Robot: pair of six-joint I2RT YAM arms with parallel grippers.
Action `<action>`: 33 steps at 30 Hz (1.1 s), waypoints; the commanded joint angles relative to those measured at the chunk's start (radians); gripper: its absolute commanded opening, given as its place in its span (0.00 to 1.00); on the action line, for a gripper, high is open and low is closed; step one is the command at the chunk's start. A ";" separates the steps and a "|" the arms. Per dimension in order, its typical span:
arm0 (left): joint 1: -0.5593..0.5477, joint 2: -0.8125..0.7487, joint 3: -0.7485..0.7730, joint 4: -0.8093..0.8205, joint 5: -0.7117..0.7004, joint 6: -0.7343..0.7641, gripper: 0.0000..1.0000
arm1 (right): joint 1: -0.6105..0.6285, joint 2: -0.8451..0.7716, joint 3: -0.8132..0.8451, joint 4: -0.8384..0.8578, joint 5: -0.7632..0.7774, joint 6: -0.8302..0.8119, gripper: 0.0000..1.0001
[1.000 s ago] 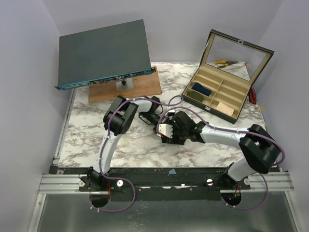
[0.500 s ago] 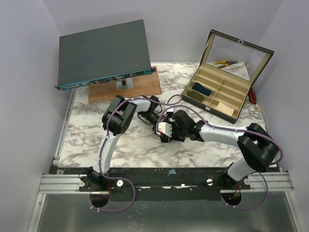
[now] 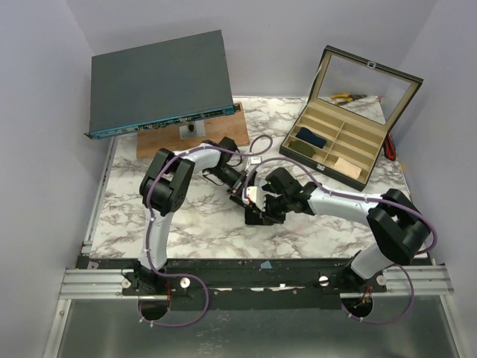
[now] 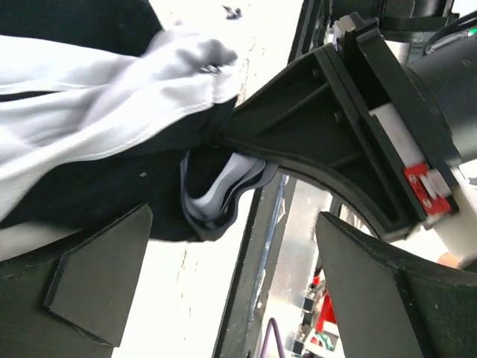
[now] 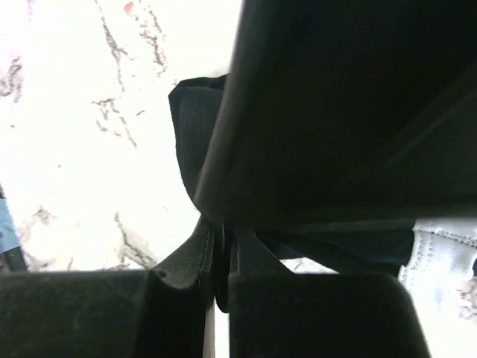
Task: Roll the underwear
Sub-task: Roll the underwear to the center of the board.
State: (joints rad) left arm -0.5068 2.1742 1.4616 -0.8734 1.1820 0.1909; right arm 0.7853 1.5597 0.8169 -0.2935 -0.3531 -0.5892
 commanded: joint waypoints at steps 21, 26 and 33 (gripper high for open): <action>0.133 -0.703 -0.470 0.258 -0.378 0.159 0.96 | -0.241 0.444 0.401 -0.491 -0.437 -0.051 0.01; -0.024 -0.849 -0.586 0.412 -0.580 0.199 0.97 | -0.255 0.641 0.590 -0.735 -0.505 -0.179 0.01; -0.315 -0.816 -0.601 0.553 -0.905 0.325 0.99 | -0.262 0.779 0.698 -0.861 -0.526 -0.251 0.01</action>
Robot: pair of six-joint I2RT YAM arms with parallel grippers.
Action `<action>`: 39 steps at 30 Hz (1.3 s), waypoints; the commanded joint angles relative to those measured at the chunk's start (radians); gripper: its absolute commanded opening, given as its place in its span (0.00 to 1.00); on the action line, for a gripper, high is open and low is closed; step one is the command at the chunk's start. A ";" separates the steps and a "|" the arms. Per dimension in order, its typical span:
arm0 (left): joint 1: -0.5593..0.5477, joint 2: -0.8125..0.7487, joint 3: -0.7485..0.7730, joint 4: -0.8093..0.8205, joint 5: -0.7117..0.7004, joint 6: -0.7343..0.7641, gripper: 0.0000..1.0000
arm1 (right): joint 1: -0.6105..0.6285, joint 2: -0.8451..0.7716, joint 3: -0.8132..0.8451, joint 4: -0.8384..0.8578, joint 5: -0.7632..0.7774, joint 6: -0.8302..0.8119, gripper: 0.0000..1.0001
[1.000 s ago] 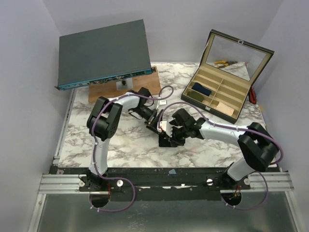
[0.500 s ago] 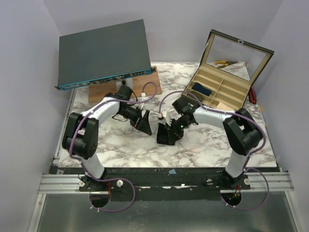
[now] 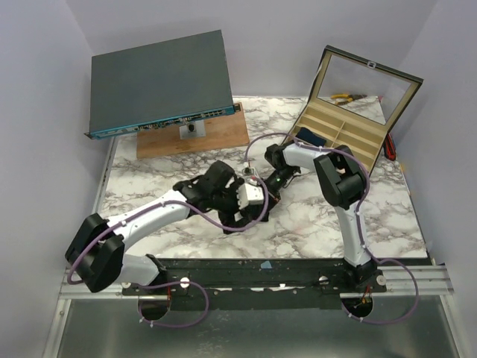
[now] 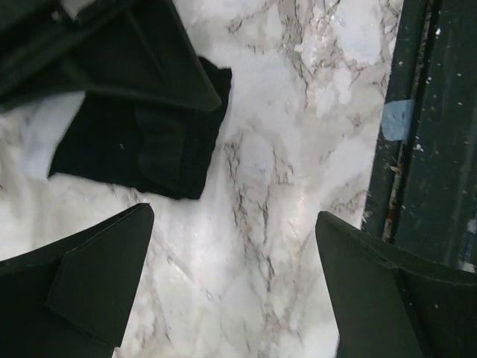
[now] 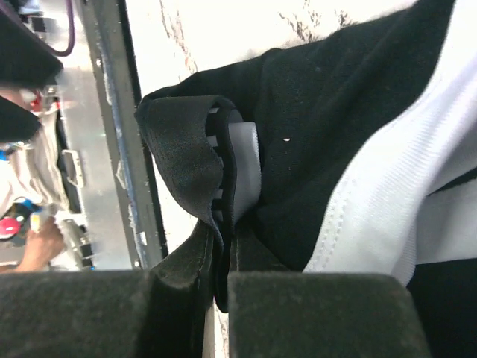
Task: Roll the underwear
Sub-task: Roll the underwear to the center of the board.
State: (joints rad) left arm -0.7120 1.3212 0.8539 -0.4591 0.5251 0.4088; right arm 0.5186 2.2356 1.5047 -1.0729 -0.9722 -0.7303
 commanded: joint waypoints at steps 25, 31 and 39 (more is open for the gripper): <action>-0.337 0.336 0.069 0.248 -0.483 0.197 0.56 | -0.007 0.167 0.041 -0.117 0.097 -0.112 0.06; -0.337 0.353 0.114 0.160 -0.398 0.106 0.06 | -0.015 0.103 0.002 -0.046 0.122 -0.029 0.09; -0.333 0.416 0.135 0.155 -0.287 -0.004 0.00 | -0.023 0.012 -0.077 0.049 0.166 0.075 0.12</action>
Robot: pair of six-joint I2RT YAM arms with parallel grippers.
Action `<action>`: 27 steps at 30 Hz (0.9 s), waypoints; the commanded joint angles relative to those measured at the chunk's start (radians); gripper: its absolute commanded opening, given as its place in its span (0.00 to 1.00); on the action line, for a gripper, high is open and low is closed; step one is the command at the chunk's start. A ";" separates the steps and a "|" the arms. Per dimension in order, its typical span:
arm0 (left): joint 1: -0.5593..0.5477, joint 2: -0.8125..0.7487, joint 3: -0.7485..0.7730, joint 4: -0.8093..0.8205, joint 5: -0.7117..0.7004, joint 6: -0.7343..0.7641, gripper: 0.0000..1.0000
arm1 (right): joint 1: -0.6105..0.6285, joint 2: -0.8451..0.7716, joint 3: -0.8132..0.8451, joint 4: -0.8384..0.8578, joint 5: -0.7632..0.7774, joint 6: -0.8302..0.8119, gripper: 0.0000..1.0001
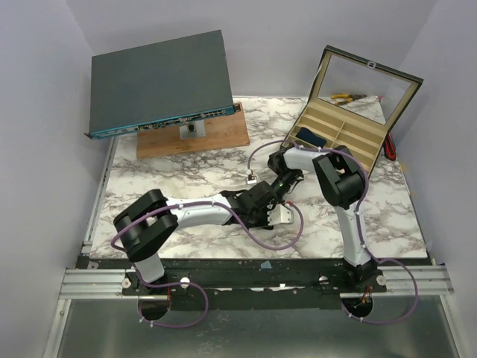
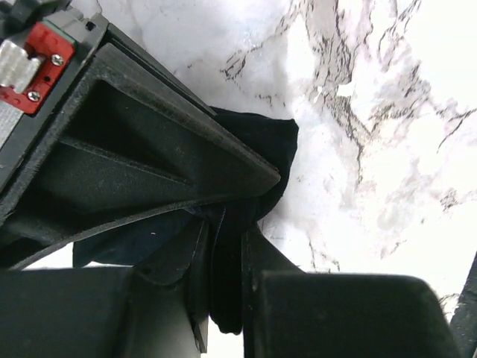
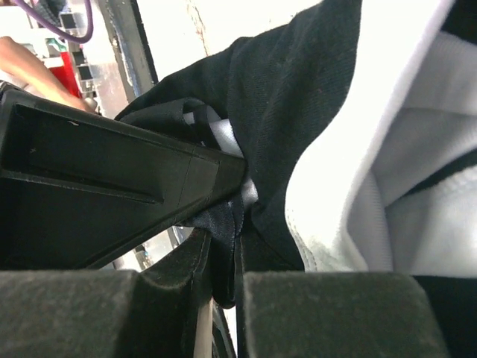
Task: Roll the underwear
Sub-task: Roll the underwear to the center of the board.
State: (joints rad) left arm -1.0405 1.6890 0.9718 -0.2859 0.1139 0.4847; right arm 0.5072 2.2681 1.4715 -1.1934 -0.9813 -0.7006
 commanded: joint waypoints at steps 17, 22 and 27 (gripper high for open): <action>0.243 0.114 0.073 -0.060 0.486 -0.234 0.00 | -0.119 -0.190 -0.065 0.217 0.185 0.117 0.52; 0.298 0.152 0.100 -0.086 0.575 -0.274 0.00 | -0.161 -0.258 -0.098 0.272 0.201 0.149 0.53; 0.371 0.219 0.160 -0.137 0.695 -0.319 0.00 | -0.179 -0.349 -0.168 0.344 0.191 0.168 0.53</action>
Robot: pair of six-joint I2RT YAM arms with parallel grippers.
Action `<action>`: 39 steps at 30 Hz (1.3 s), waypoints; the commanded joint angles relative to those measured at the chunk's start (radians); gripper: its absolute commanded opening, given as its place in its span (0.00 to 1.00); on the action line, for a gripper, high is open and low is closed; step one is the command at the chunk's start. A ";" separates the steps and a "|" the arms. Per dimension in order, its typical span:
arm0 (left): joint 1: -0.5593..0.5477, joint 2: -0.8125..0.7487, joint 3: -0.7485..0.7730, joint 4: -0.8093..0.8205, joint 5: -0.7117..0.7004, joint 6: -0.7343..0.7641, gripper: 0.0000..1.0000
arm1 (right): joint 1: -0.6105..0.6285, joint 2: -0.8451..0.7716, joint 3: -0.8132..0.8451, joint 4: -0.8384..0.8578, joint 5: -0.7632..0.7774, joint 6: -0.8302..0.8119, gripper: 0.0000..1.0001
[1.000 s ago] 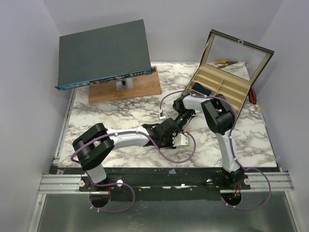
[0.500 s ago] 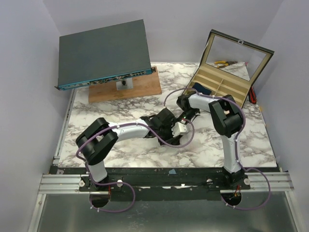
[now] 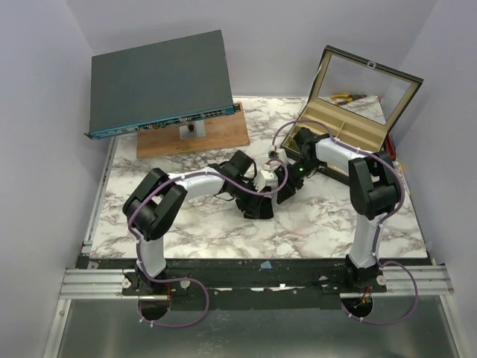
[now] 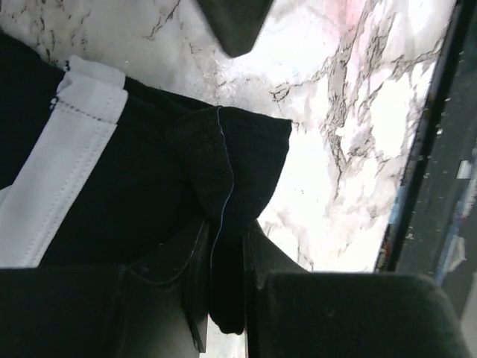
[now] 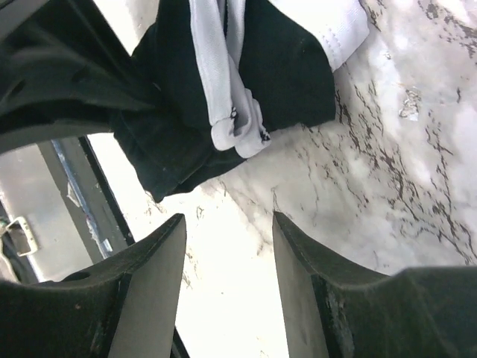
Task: Roll the underwear
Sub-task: Roll the underwear to the center of the board.
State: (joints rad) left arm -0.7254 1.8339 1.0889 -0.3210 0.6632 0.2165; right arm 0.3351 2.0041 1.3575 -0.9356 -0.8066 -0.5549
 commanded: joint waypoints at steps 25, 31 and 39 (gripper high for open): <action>0.192 0.479 0.425 -0.531 0.505 -0.043 0.00 | 0.284 -0.543 -0.478 0.629 0.439 -0.014 0.69; 0.195 0.519 0.482 -0.600 0.500 -0.023 0.00 | 0.390 -0.513 -0.479 0.641 0.564 -0.107 0.70; 0.195 0.554 0.529 -0.663 0.492 -0.003 0.00 | 0.460 -0.444 -0.481 0.653 0.647 -0.194 0.71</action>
State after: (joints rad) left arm -0.5312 2.3394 1.5936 -0.9207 1.1873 0.1688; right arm 0.7719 1.5124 0.8822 -0.3042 -0.2344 -0.6849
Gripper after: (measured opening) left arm 0.160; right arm 0.710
